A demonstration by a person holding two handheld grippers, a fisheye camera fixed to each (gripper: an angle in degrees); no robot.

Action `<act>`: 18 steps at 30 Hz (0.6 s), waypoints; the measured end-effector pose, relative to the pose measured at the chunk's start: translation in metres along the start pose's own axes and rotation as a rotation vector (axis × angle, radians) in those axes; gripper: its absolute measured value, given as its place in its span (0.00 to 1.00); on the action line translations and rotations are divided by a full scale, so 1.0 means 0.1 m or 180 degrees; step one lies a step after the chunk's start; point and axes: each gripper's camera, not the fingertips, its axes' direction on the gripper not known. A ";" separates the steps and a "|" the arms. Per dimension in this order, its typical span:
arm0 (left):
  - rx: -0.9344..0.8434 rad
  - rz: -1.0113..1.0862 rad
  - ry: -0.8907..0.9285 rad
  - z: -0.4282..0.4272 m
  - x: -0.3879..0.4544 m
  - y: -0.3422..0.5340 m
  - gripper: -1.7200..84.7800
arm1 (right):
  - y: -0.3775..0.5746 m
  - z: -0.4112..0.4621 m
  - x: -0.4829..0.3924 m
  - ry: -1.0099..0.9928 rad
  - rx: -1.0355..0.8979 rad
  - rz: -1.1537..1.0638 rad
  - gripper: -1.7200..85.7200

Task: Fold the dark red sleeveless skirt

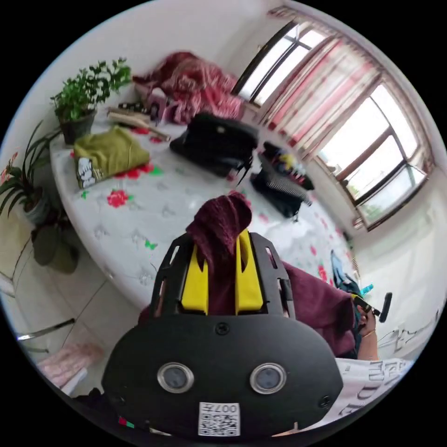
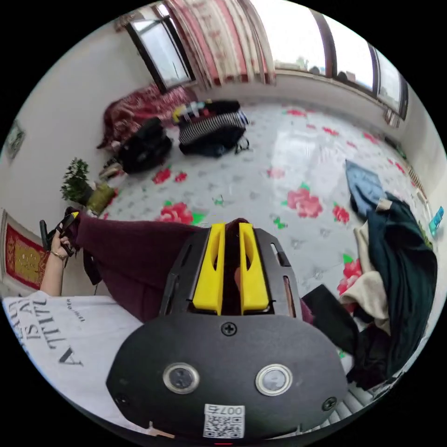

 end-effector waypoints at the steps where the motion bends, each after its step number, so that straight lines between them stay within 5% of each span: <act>1: -0.0051 0.0052 -0.0079 0.07 0.01 0.01 0.13 | 0.08 0.30 0.01 0.0075 -0.0161 0.0091 0.05; 6: -0.0352 0.0645 -0.0600 0.37 0.04 0.41 0.11 | 0.78 0.84 0.02 0.0095 -0.0331 0.0335 0.06; 18: -0.1045 0.1532 -0.0577 1.26 0.40 0.22 0.15 | 1.04 1.54 0.21 0.0547 -0.0574 0.0786 0.07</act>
